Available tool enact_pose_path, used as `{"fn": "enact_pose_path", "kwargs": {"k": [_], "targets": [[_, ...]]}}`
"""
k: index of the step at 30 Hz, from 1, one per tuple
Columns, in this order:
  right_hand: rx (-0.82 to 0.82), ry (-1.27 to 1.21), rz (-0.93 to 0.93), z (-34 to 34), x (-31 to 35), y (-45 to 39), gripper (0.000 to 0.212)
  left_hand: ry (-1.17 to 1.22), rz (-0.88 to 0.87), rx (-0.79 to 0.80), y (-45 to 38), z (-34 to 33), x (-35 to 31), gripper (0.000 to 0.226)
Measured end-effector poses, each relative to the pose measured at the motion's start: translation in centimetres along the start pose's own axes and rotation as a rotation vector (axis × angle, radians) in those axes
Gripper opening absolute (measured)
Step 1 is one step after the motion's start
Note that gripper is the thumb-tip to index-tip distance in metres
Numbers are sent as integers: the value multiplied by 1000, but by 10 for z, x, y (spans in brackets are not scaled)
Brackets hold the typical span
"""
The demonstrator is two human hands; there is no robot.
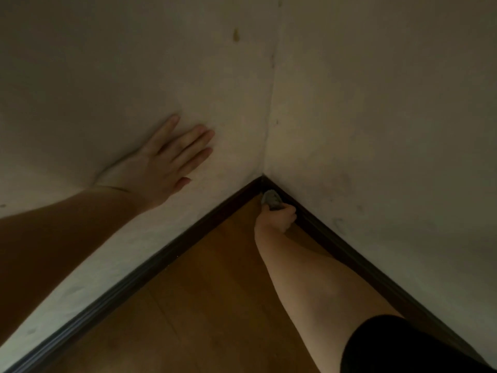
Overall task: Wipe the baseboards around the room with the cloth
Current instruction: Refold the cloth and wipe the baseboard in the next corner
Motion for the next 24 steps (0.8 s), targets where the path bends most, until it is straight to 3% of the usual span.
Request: {"fn": "enact_pose_path", "kwargs": {"k": [11,24], "targets": [[-94,93,15,109,-45,3,32,-96,12,115,-2,7,0,71],[-211,219,-16,203,-77,4,35,35,-17,217,-4,20,7,66]]}}
Point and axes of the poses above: each hand's wrist, its own y-axis away from the middle knuckle, its own z-axis out of the back of the hand, x = y × z, the point moved 7 cm from there along -y, towards the middle knuckle, and after that the axes turned 4 degrees about x, right-handed, at the moved point
